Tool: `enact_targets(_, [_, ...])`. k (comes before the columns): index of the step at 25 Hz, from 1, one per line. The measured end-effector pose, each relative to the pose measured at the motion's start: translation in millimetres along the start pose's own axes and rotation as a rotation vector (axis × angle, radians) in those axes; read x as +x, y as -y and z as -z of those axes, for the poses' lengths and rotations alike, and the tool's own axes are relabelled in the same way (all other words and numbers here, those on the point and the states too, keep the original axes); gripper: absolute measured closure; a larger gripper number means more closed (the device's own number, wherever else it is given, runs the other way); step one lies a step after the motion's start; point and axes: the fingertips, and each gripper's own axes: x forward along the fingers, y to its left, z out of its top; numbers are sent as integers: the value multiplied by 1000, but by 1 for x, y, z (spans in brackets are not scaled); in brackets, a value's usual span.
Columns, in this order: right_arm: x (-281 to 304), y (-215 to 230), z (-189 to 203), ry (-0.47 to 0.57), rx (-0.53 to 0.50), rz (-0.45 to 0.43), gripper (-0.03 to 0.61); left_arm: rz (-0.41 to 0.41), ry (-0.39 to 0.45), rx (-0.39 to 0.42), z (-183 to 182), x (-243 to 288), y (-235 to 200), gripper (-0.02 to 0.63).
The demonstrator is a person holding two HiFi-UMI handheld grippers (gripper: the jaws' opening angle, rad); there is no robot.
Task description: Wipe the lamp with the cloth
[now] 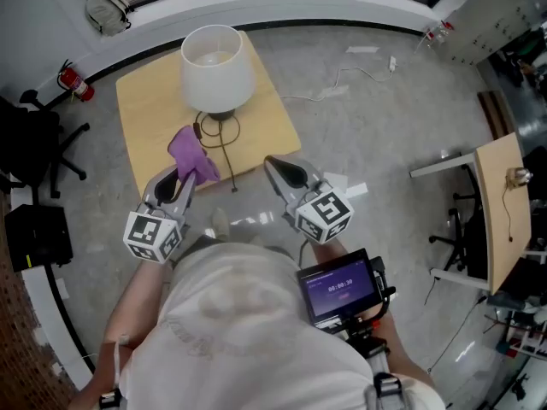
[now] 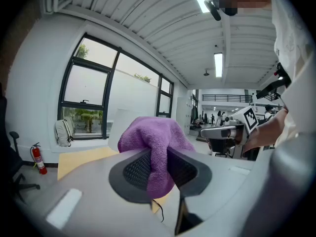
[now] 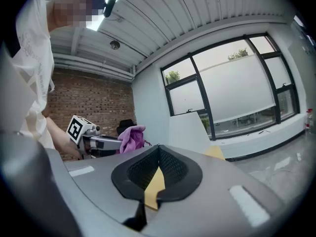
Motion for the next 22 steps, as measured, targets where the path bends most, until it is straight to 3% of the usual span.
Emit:
enact_targets(7, [-3,-9,-11,15,-36,-21,565,-3,20,5,-5,0,4,526])
enact_targets(22, [-33,-1,3,14,6,-16,565,-17,-25,-6,12,-4,33,526])
